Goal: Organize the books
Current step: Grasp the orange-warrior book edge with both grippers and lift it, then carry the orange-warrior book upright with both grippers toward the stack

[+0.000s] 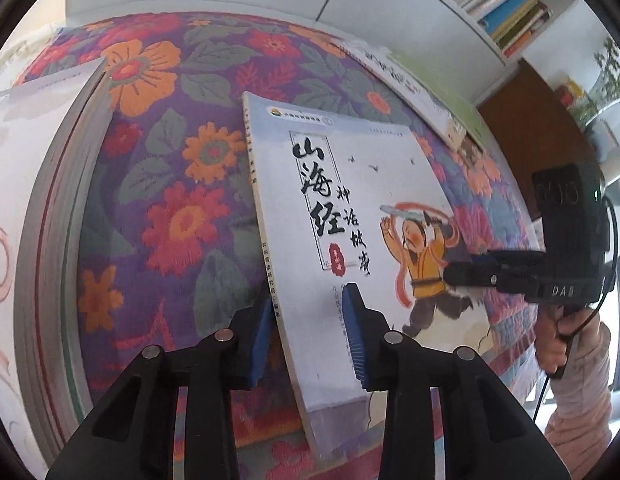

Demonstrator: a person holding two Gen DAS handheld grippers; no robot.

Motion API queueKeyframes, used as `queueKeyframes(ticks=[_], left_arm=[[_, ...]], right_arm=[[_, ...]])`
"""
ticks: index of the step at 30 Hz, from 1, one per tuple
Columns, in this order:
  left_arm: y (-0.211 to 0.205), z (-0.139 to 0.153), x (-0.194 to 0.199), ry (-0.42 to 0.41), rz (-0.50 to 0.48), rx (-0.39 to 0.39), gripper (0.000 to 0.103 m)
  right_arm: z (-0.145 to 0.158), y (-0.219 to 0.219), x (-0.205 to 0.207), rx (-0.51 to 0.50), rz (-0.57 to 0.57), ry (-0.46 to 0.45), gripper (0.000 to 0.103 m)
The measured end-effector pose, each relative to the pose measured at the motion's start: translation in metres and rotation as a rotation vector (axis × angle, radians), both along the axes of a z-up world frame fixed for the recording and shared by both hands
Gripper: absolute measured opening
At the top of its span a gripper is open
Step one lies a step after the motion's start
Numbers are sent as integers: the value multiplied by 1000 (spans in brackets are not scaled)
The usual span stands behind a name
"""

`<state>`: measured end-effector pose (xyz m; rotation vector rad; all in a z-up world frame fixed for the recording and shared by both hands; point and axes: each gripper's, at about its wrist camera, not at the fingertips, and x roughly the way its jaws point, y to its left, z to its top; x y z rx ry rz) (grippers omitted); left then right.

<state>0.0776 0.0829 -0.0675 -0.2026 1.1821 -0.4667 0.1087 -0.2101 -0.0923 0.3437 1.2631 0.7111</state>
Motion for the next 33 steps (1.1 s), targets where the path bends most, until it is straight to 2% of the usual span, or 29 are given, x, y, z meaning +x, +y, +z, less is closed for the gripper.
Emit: queueKeyframes(ticks=[5, 9, 15, 19, 23, 27, 33], left_arm=[[-3, 1, -1, -24, -3, 22, 31], [0, 1, 1, -14, 5, 5, 31], [-6, 3, -1, -21, 11, 47, 31], [-8, 4, -1, -10, 8, 46, 30], [-6, 11, -1, 37, -23, -29, 30], [-11, 23, -4, 4, -47, -9, 30], [-8, 39, -5, -23, -68, -36, 30]], right_arm=[[-3, -8, -2, 22, -7, -14, 19], [-1, -8, -3, 18, -10, -8, 19], [7, 7, -5, -62, -34, -31, 20], [21, 17, -17, -156, -55, -112, 21], [39, 14, -20, -135, -67, -146, 15], [55, 13, -25, -153, -67, -180, 15], [77, 19, -41, -162, -54, -232, 15]])
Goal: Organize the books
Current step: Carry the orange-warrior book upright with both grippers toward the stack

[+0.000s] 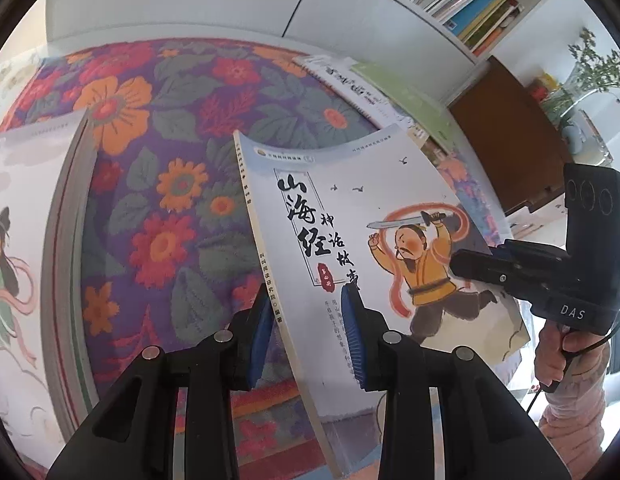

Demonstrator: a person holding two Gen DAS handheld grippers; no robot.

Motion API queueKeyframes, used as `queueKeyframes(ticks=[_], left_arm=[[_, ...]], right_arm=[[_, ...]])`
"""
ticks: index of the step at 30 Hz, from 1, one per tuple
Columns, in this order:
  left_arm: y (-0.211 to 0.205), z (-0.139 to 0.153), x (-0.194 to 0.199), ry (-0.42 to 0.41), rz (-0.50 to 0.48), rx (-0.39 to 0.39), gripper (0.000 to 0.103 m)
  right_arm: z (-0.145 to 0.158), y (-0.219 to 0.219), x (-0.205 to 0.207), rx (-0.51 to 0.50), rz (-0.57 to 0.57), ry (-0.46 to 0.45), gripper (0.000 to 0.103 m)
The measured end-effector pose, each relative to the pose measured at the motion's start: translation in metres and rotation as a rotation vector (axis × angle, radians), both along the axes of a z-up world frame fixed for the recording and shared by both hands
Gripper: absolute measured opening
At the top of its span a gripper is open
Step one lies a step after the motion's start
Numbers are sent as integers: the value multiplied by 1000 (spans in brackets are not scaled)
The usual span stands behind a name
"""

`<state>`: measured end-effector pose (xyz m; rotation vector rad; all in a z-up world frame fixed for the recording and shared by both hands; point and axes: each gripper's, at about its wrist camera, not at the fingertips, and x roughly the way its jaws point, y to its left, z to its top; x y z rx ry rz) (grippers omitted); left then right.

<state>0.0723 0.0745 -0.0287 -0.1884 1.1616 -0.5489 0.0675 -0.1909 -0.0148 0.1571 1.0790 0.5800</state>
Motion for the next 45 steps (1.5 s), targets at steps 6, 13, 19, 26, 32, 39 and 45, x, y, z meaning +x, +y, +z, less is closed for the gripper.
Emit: queueKeyframes(ticks=[6, 13, 19, 26, 32, 39, 45], left_arm=[[8, 22, -7, -39, -8, -22, 30], [27, 51, -8, -97, 5, -20, 30], [50, 71, -8, -133, 12, 13, 30], [81, 83, -9, -164, 46, 36, 30], [115, 89, -5, -175, 89, 30, 30], [158, 96, 0, -188, 137, 37, 30], [198, 86, 9, -180, 191, 55, 30]], right_arm=[[20, 7, -12, -2, 6, -50, 15], [50, 25, -21, -3, 27, -117, 15], [70, 54, -20, -13, 60, -161, 15], [82, 89, -17, -11, 95, -189, 16], [88, 122, -11, 0, 132, -201, 16], [88, 164, -2, 13, 177, -202, 16], [79, 204, 7, 12, 209, -208, 17]])
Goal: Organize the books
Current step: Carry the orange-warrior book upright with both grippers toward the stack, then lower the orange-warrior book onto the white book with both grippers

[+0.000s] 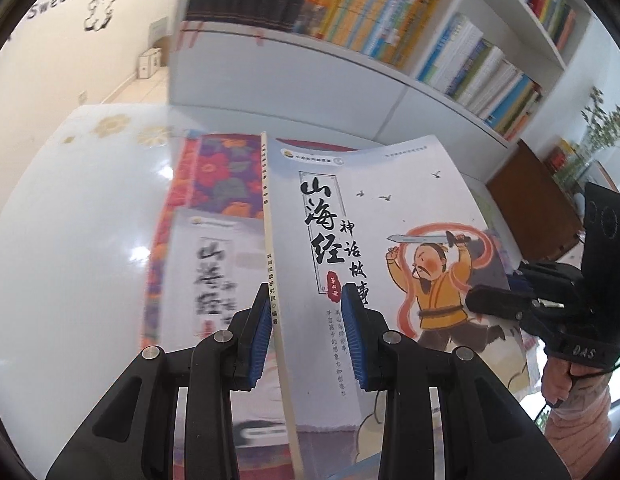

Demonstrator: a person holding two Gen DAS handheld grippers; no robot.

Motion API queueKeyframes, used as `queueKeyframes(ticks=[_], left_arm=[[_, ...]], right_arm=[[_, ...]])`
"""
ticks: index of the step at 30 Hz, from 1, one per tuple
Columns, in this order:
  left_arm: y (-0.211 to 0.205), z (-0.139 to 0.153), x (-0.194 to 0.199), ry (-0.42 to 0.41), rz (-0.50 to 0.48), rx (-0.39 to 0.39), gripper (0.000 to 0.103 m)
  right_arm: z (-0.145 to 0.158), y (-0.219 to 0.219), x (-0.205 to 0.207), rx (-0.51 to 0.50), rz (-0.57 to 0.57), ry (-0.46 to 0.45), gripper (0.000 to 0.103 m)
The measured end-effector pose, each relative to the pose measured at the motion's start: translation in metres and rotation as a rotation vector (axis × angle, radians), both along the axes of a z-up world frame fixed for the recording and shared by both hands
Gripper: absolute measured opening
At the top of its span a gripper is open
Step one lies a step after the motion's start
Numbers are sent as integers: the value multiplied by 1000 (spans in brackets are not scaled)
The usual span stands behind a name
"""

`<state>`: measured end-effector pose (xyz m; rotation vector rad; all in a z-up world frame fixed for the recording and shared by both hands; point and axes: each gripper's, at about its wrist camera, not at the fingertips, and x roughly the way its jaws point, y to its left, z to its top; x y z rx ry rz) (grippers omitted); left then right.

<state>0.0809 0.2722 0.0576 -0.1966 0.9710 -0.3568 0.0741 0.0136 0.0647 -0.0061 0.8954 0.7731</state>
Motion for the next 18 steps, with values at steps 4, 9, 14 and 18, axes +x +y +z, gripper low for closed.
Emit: queueKeyframes(ticks=[4, 9, 14, 18], left_arm=[[28, -15, 6, 27, 46, -23, 30], [48, -36, 6, 61, 64, -24, 30], [58, -59, 6, 108, 62, -52, 30], [62, -70, 7, 128, 60, -52, 30]], right_arm=[[-17, 30, 8, -4, 26, 36, 17], [-44, 54, 16, -9, 42, 77, 17], [-67, 66, 19, -22, 39, 132, 17], [-79, 74, 22, -48, 27, 145, 17]])
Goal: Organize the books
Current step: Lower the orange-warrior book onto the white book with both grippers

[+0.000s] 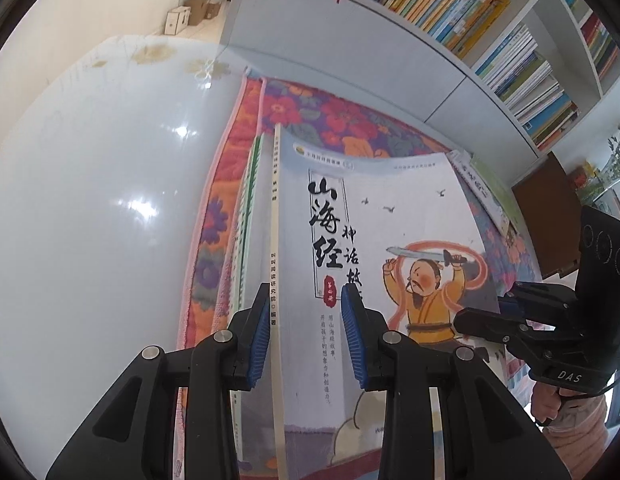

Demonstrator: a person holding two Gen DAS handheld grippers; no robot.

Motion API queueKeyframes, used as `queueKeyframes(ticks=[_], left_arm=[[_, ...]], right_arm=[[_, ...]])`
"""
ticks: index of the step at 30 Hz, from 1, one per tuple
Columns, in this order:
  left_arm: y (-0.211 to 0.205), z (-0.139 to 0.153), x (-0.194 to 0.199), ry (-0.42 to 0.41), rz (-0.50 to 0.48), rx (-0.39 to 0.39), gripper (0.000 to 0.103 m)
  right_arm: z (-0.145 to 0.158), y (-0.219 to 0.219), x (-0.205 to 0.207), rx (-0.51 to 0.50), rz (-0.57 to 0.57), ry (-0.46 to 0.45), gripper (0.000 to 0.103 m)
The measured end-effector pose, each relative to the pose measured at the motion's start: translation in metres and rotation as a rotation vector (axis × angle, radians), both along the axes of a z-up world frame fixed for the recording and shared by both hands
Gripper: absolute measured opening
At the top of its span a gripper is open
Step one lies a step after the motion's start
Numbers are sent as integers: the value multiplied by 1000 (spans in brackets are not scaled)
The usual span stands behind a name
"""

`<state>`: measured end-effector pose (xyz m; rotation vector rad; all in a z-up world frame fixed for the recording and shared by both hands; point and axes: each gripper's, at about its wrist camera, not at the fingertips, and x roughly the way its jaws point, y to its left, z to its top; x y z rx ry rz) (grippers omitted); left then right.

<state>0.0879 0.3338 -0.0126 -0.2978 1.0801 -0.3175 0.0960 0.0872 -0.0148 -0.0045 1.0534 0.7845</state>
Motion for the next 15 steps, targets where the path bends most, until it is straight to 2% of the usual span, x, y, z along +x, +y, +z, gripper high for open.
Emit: queueKeyframes(ticks=[10, 15], left_arm=[[-6, 2, -3, -22, -7, 61, 32], [-13, 5, -3, -39, 6, 158, 33]], right_arm=[[-17, 3, 4, -34, -29, 35, 17], [-23, 4, 9, -54, -38, 62, 19]])
